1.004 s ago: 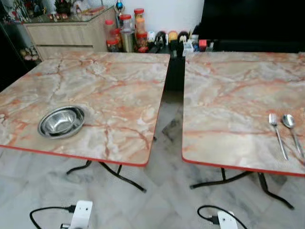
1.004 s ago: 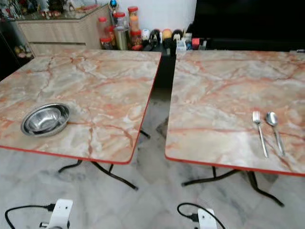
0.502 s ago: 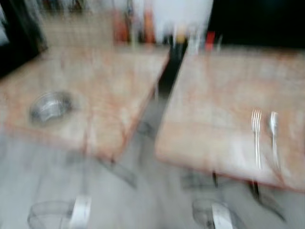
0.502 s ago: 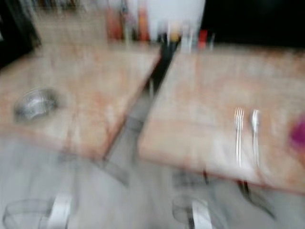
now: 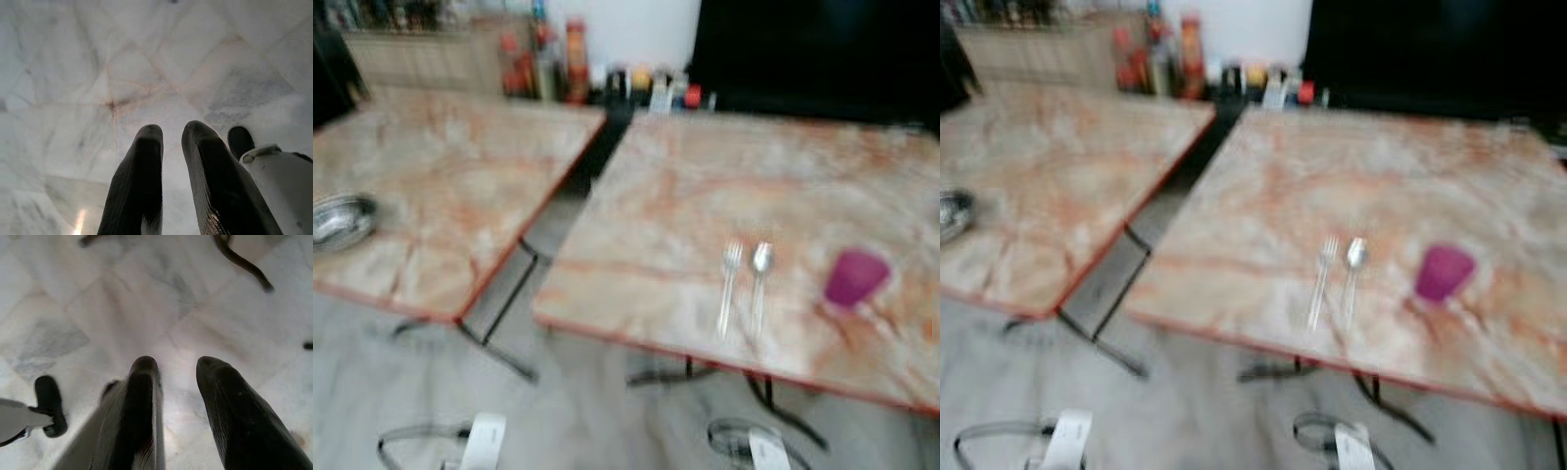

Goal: Setting the table

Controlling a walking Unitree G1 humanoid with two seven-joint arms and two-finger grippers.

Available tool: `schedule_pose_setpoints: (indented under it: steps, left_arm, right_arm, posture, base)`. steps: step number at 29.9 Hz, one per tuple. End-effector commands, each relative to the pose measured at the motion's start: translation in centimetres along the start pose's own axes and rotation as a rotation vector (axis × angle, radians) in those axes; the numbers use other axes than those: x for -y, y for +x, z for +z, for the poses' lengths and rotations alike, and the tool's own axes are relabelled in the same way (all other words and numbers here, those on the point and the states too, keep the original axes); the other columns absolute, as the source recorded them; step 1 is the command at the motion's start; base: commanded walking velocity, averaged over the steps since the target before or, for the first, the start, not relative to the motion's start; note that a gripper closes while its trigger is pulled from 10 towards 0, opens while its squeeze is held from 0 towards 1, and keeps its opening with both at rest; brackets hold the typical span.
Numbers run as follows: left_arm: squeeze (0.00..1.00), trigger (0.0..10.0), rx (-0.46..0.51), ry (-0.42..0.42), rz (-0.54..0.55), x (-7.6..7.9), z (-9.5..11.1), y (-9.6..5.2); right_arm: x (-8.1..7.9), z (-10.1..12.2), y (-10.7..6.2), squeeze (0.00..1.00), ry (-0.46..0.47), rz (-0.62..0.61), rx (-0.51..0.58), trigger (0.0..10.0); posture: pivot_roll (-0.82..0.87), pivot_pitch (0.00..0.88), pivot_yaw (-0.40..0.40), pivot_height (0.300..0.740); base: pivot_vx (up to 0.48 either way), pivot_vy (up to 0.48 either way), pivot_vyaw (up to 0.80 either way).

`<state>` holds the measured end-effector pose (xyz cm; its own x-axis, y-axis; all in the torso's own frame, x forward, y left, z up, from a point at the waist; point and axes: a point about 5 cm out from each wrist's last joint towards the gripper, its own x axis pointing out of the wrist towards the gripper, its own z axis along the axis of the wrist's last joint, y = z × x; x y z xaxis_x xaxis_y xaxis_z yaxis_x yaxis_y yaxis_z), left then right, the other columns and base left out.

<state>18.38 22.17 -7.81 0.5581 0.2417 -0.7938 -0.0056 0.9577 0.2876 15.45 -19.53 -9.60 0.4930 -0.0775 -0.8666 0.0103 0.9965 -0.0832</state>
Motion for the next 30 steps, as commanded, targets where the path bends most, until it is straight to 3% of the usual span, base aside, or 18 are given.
schedule_pose_setpoints:
  steps: [1, 8, 25, 30]
  left_arm:
    - [0.00, 10.0, 0.007, 0.012, -0.035, 0.87, 0.30, -0.02]
    - [0.00, 10.0, 0.002, 0.017, -0.030, 0.71, 0.08, -0.04]
    - [0.00, 10.0, 0.006, 0.027, -0.029, 1.20, 0.54, -0.01]
    - [0.00, 10.0, 0.005, 0.005, -0.034, 1.32, 0.60, -0.01]
  right_arm:
    - [0.76, -0.37, -0.09, 0.00, -0.005, -0.019, -0.017, 10.0]
    - [0.70, -0.31, -0.07, 0.00, -0.016, -0.013, -0.020, 10.0]
    - [0.58, -0.17, -0.06, 0.00, -0.002, -0.005, -0.006, 10.0]
    - [0.65, -0.20, -0.07, 0.00, -0.003, -0.003, -0.008, 10.0]
  posture:
    - [-0.05, 0.000, 0.049, 0.740]
    - [-0.05, 0.006, 0.052, 0.740]
    - [-0.06, 0.010, 0.054, 0.740]
    - [-0.05, 0.011, 0.047, 0.740]
  base:
    - [0.000, -0.480, -0.70]
    - [0.000, -0.480, -0.66]
    - [0.000, -0.418, 0.00]
    - [0.000, 0.000, 0.00]
